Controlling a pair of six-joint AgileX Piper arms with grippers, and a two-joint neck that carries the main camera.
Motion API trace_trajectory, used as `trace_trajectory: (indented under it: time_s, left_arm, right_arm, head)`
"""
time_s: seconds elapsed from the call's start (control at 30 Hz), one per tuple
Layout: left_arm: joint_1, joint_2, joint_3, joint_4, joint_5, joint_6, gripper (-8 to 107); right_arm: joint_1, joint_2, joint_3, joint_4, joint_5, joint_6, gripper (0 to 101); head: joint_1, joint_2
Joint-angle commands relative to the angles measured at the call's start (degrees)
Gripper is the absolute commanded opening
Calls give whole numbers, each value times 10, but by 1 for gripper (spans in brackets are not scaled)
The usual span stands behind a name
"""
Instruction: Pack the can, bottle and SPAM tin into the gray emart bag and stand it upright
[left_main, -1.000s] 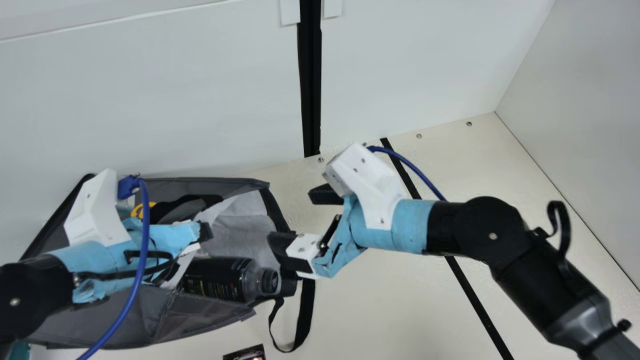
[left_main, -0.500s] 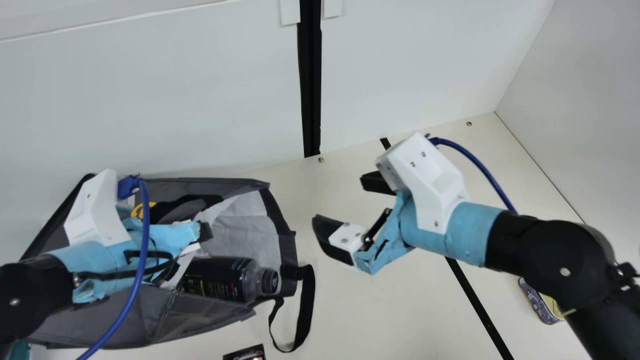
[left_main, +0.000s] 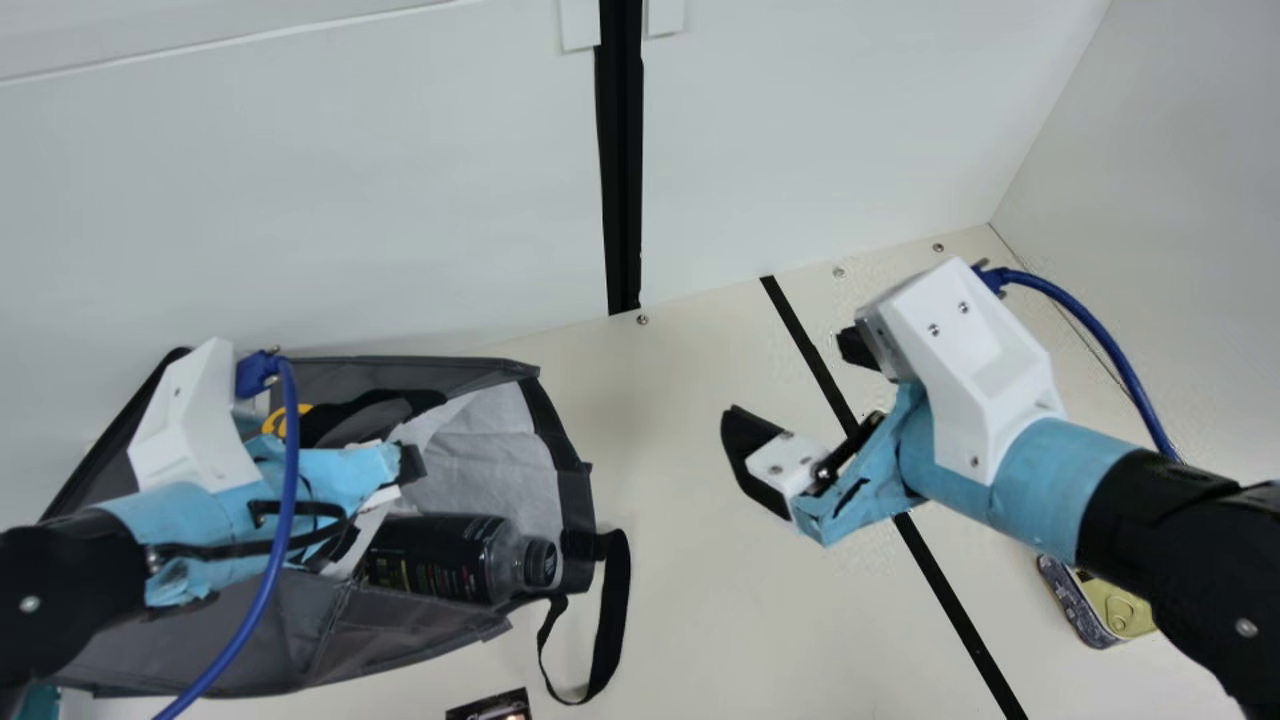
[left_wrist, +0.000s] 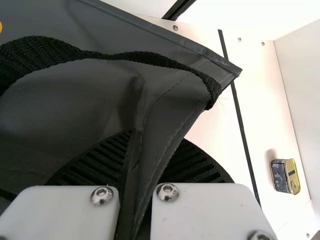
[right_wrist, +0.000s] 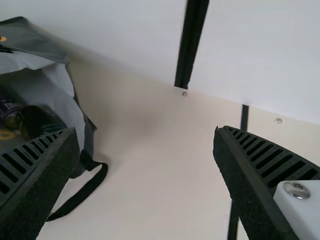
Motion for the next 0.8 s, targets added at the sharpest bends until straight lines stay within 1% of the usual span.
trace_trajectory:
  time_s: [0.0, 0.33, 0.47, 0.77]
  left_arm:
    - [0, 0, 0, 0, 0, 0, -8]
    - [0, 0, 0, 0, 0, 0, -8]
    - [0, 0, 0, 0, 0, 0, -8]
    - [0, 0, 0, 0, 0, 0, -8]
  right_arm:
    - [-4, -3, -2, -27, 3, 5, 95]
    - [-27, -26, -6, -107, 24, 17, 95]
    - [-38, -37, -7, -140, 34, 32, 95]
    - [-62, -67, -11, -207, 73, 79, 95]
  head:
    - [-13, -1]
    - [-13, -1]
    - [-13, -1]
    - [-13, -1]
